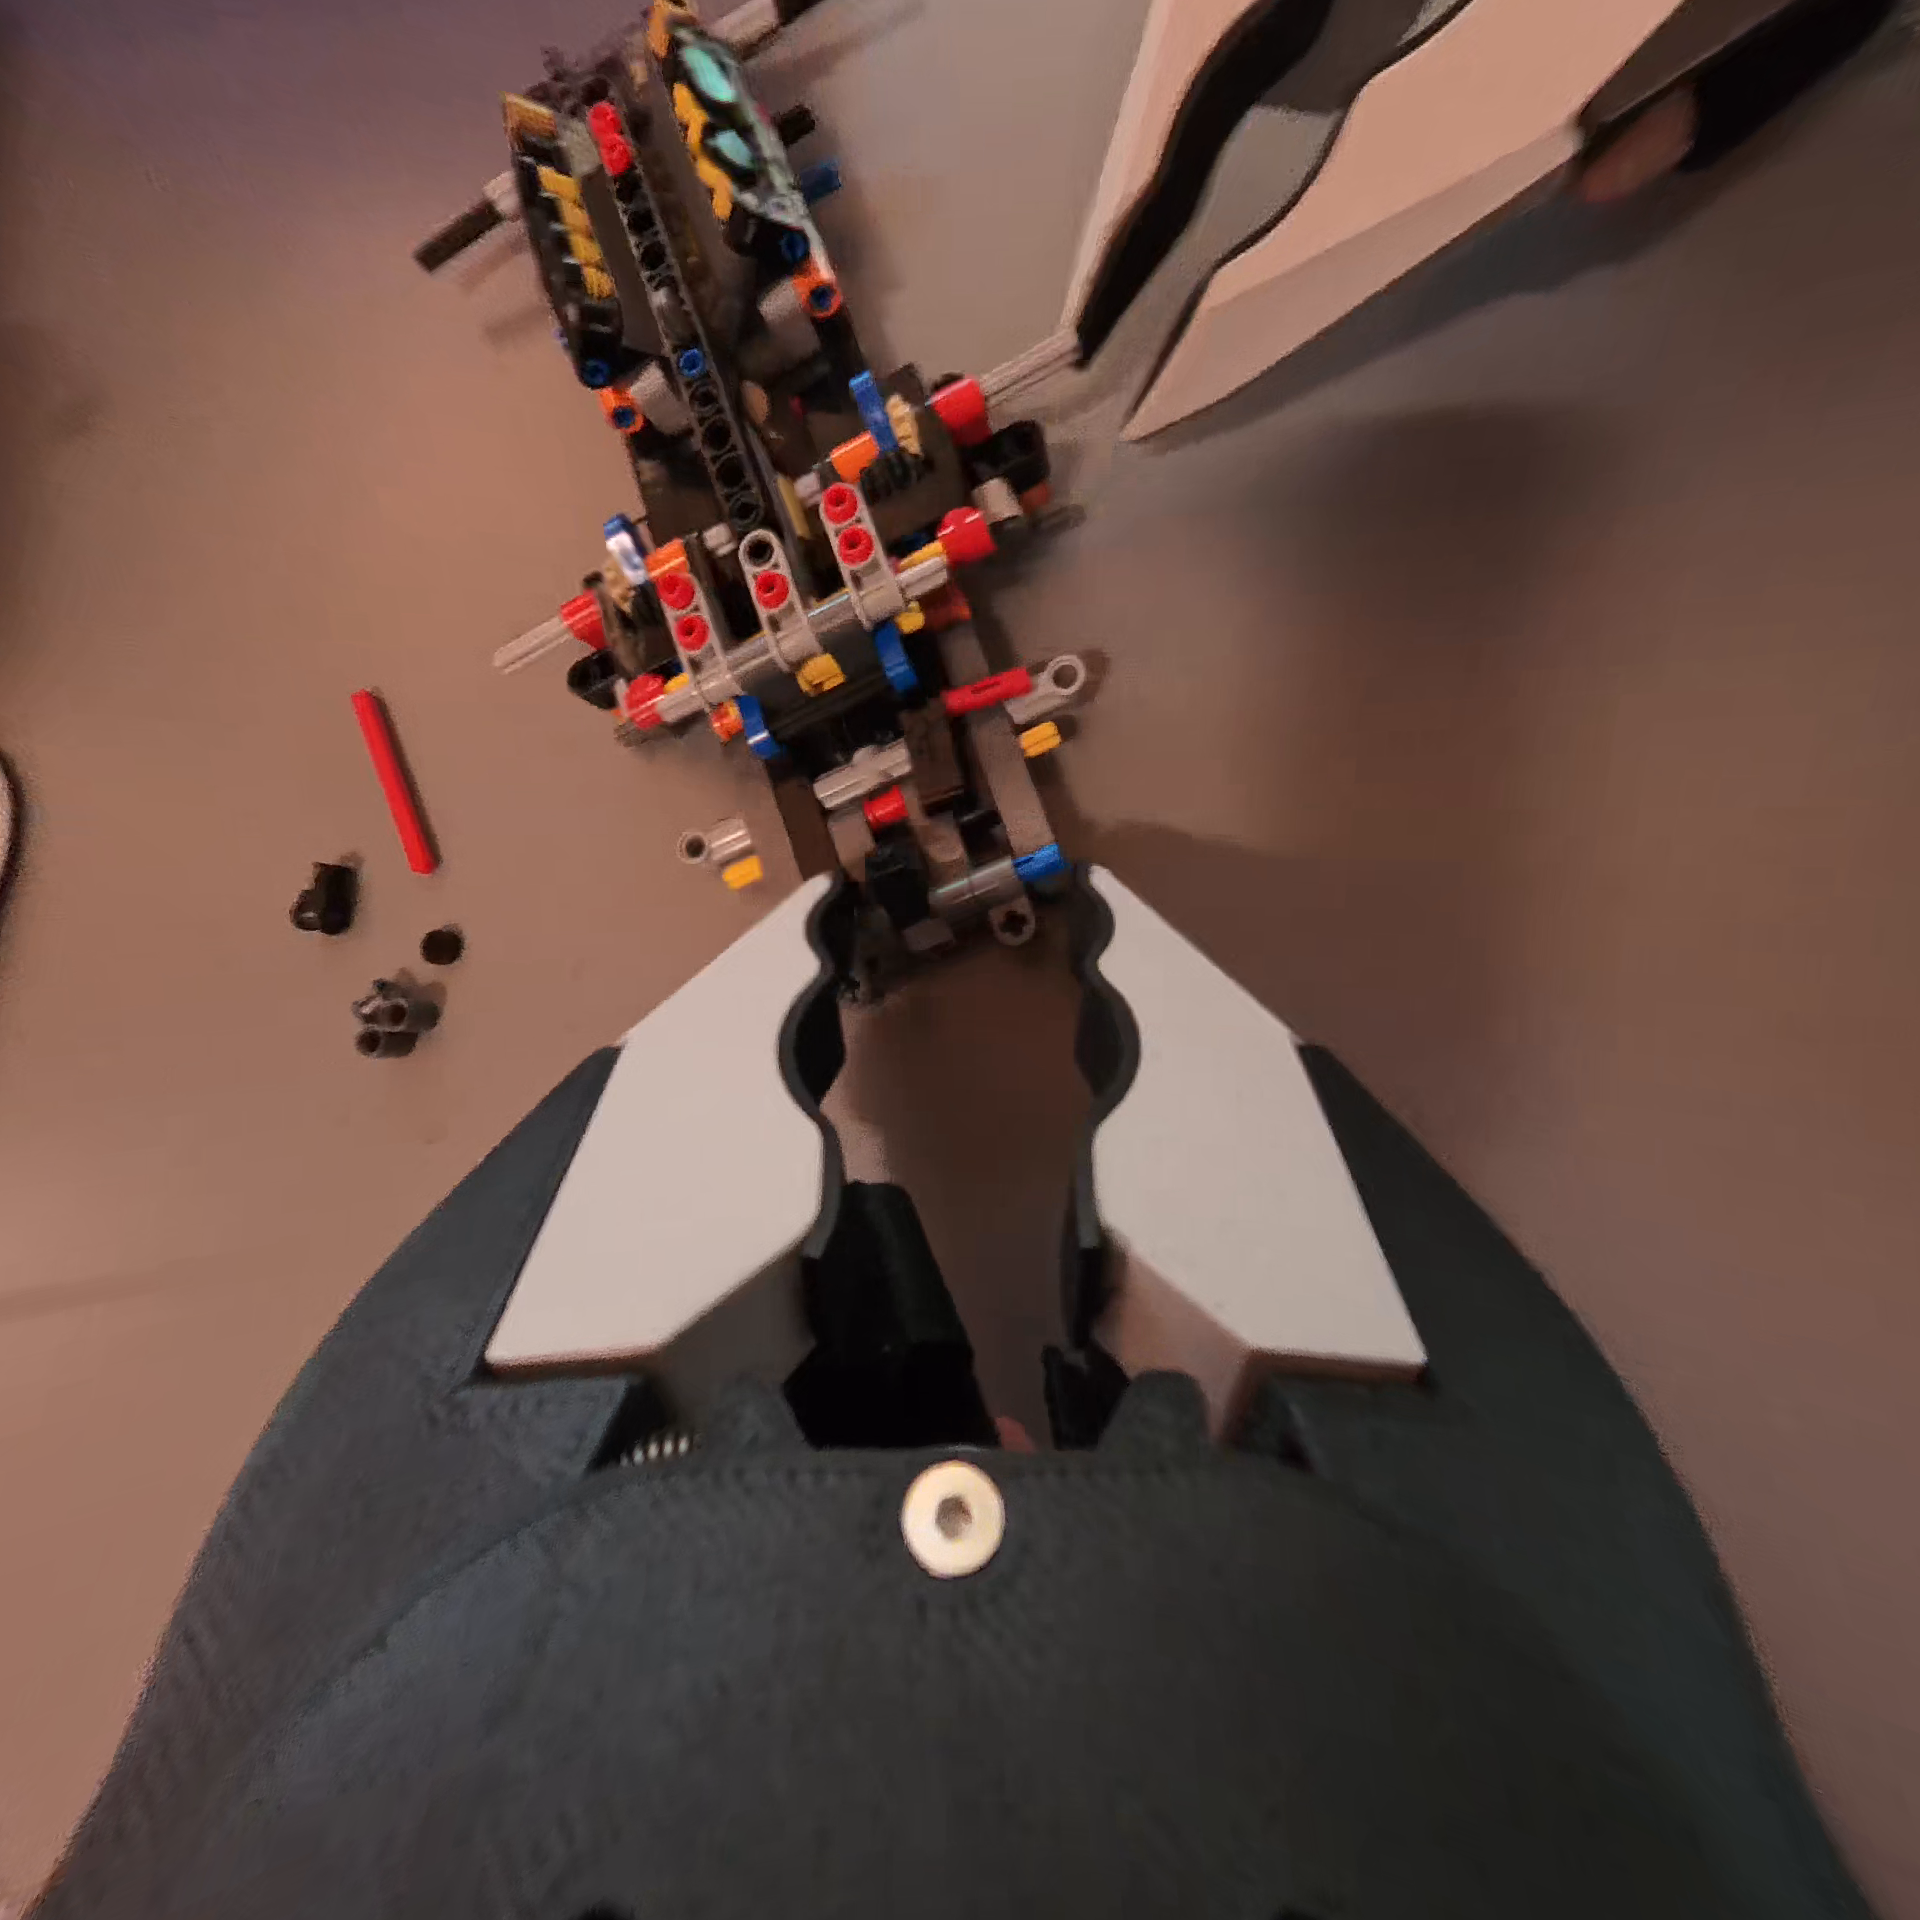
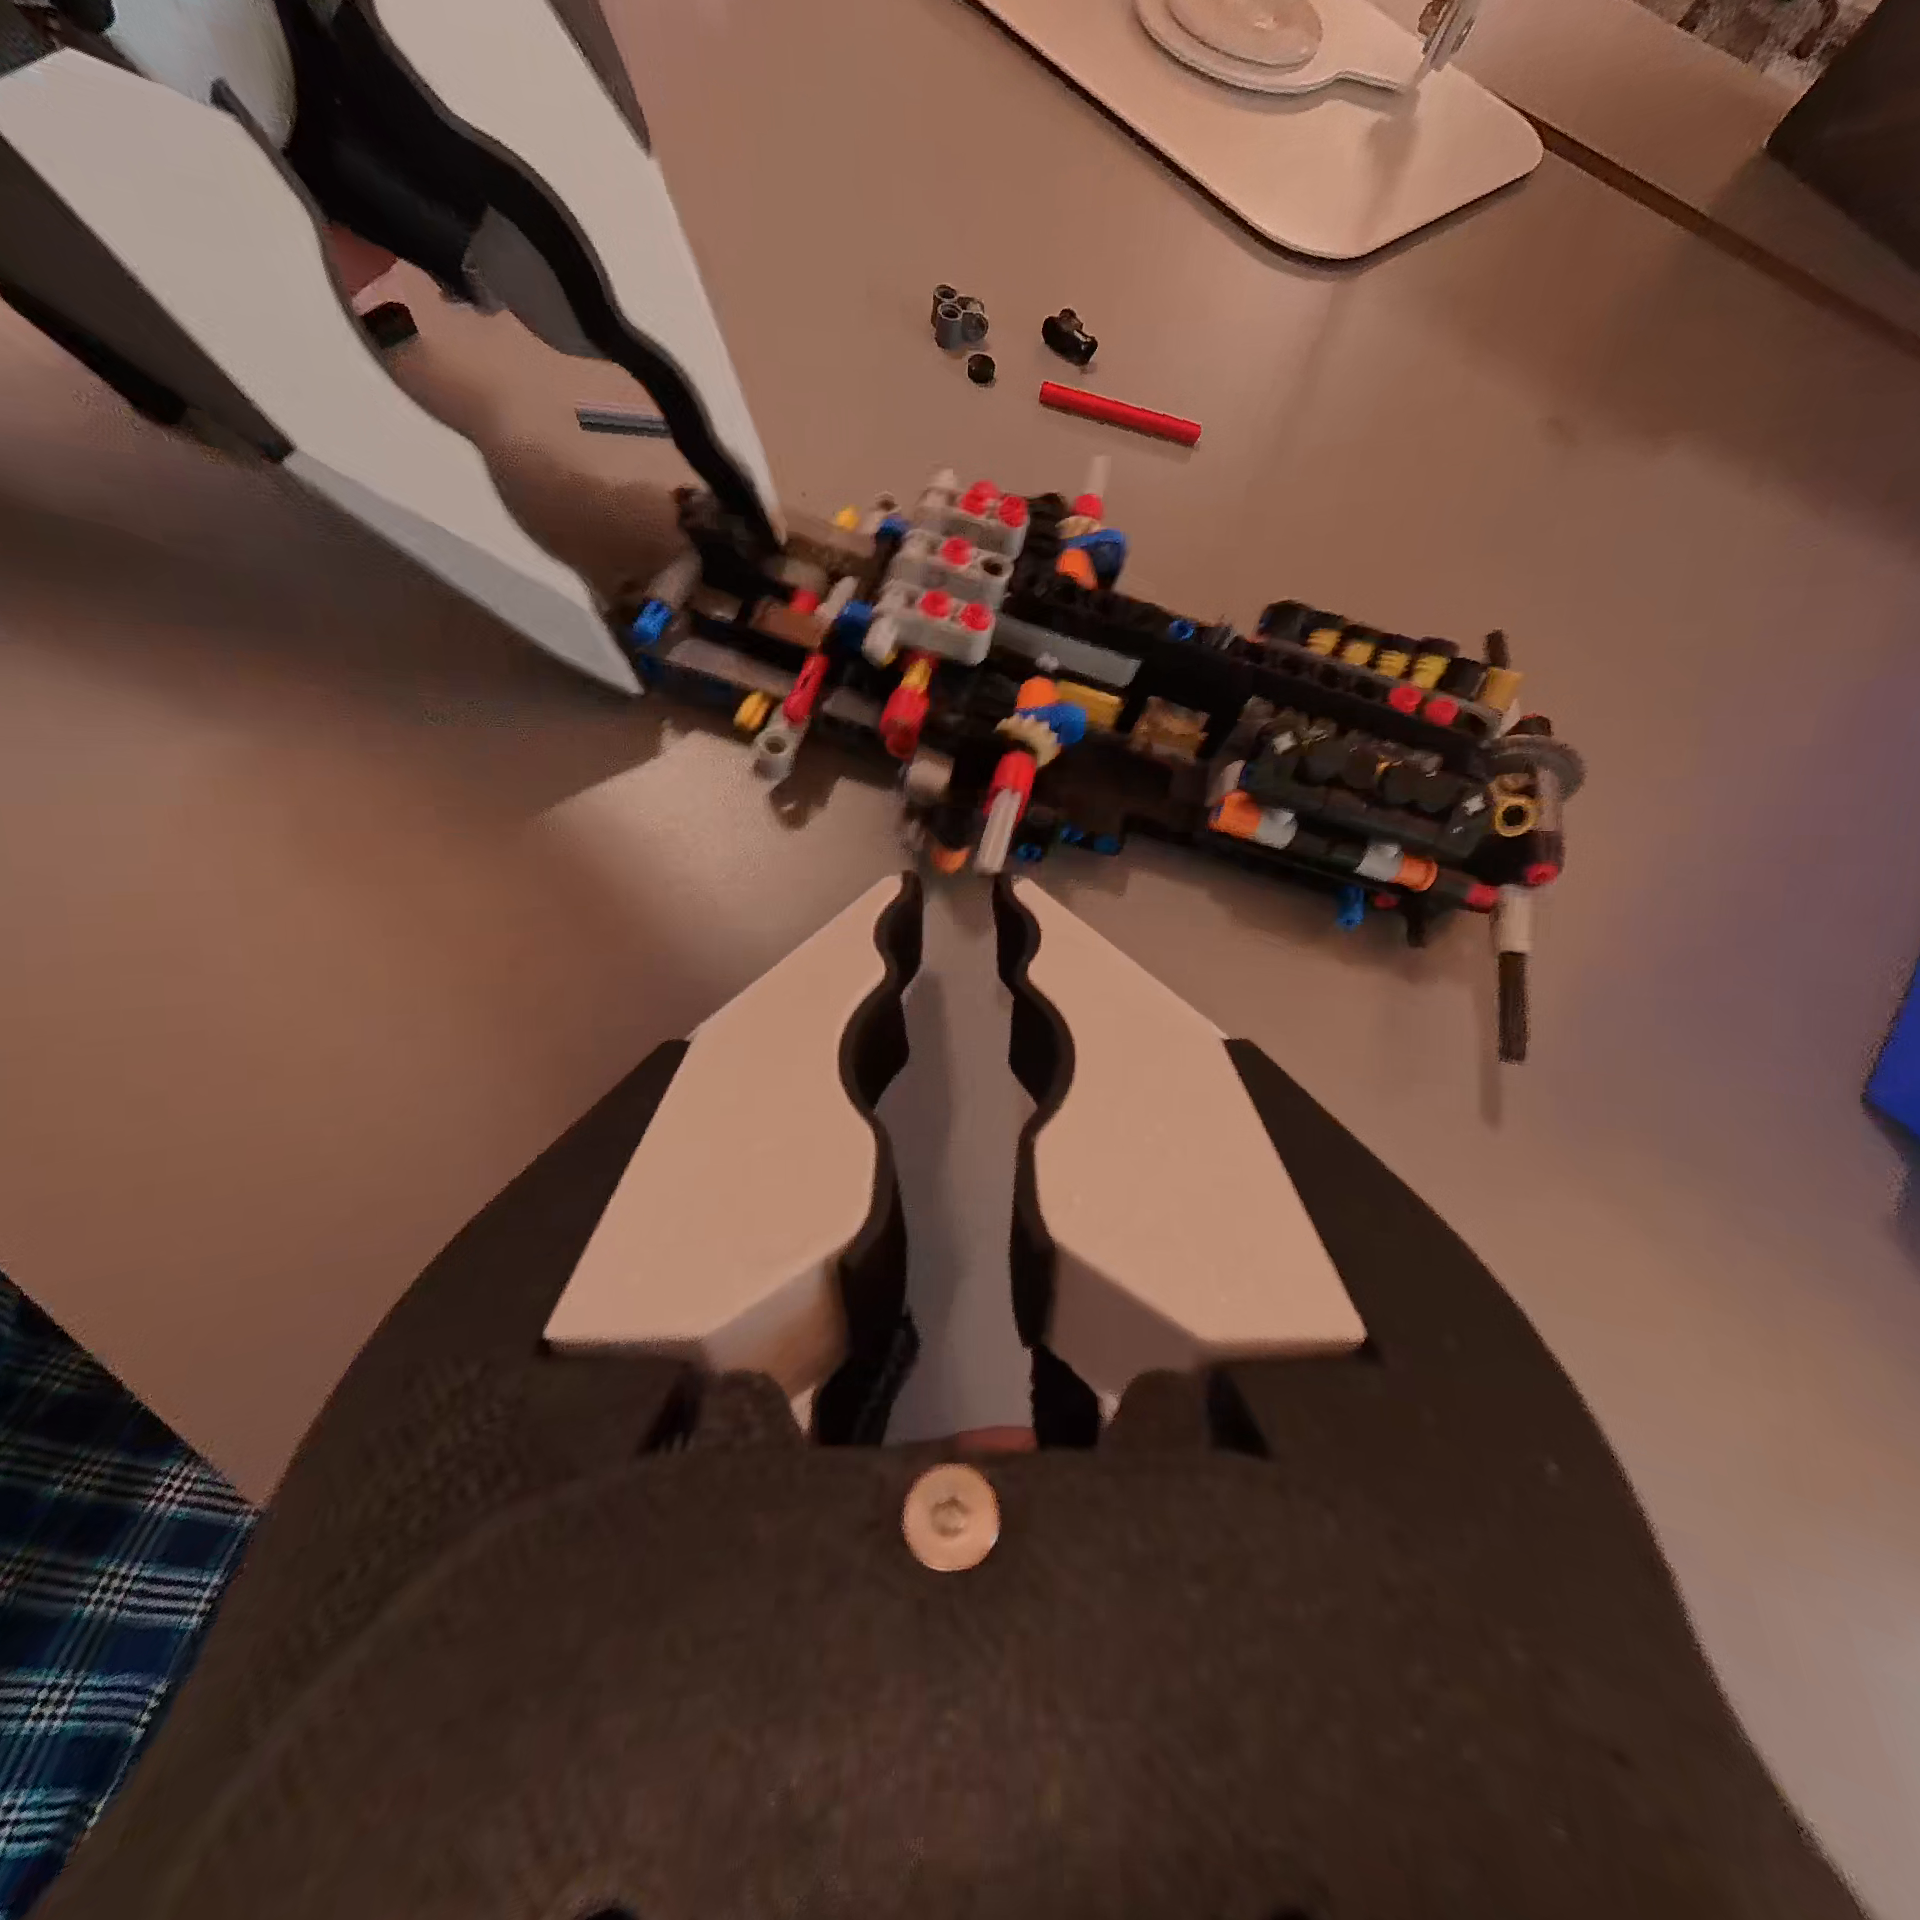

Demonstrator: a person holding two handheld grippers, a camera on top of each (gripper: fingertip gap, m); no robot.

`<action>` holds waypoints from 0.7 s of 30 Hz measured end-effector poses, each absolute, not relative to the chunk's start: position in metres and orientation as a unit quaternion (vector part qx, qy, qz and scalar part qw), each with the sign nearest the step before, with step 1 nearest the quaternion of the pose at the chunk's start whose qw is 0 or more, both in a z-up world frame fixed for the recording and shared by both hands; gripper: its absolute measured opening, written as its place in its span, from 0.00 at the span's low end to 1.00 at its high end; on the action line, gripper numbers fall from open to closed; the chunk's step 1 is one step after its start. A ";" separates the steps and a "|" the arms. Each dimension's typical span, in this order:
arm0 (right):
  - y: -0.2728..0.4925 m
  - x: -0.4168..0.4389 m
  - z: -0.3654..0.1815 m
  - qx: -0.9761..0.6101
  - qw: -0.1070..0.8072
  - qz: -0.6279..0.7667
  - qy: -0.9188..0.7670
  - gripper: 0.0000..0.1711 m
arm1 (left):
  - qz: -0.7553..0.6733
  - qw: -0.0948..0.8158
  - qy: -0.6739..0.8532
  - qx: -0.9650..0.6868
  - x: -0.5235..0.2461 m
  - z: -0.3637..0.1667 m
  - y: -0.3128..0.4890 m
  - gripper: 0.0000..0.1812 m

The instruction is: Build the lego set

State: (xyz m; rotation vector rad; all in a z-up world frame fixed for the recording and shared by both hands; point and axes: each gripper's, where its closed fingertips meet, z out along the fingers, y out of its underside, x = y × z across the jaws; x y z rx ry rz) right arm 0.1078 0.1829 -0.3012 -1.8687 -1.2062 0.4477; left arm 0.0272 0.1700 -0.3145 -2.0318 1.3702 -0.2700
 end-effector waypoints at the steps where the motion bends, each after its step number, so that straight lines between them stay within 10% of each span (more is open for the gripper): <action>1: 0.183 0.110 -0.301 -0.747 0.423 0.181 -0.479 0.07 | -0.094 0.331 0.526 -0.778 0.025 -0.315 0.173 0.22; 21: 0.191 0.137 -0.298 -0.757 0.431 0.179 -0.457 0.09 | -0.133 0.323 0.509 -0.787 0.011 -0.295 0.208 0.20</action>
